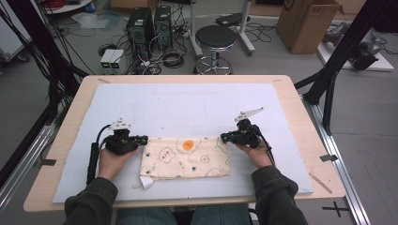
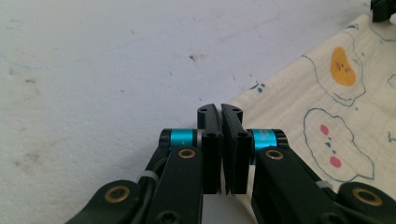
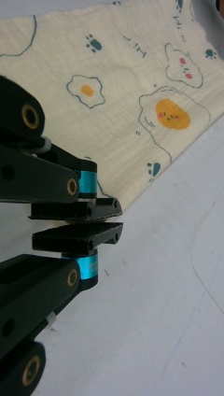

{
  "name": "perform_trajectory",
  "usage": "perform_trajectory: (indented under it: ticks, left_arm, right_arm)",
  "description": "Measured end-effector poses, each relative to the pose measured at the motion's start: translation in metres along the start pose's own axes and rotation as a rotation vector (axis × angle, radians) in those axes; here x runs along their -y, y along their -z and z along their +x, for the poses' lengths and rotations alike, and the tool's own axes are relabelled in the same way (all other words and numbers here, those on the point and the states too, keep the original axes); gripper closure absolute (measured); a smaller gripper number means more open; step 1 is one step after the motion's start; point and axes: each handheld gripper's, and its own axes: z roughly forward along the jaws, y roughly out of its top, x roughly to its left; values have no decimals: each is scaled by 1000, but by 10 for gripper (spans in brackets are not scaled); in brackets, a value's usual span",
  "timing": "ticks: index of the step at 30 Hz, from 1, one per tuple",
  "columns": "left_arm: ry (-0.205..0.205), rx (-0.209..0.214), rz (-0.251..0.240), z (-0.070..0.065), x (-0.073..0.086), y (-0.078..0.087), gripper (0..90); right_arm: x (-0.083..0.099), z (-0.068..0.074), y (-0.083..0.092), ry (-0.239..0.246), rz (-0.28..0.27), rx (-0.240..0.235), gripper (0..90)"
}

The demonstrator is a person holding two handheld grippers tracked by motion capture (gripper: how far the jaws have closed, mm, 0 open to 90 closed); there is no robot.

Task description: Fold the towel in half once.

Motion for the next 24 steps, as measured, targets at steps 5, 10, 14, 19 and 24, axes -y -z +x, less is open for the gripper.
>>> perform_trajectory:
  ticks: [5,10,14,19,24]
  left_arm:
    - [24,-18,-8,3,-2,-8,865]
    - [3,-49,47,3,-3,-19,865]
    - [9,-51,54,5,-2,-20,864]
    - [12,-57,41,3,-3,-18,814]
    - [4,-39,-13,6,-7,-6,714]
  right_arm:
    - [0,-6,-3,-3,3,39,859]
    - [2,-9,-11,-3,33,65,860]
    - [3,-8,-12,11,31,74,859]
    - [3,-8,-12,-4,22,67,767]
    - [1,-5,-6,9,-29,64,665]
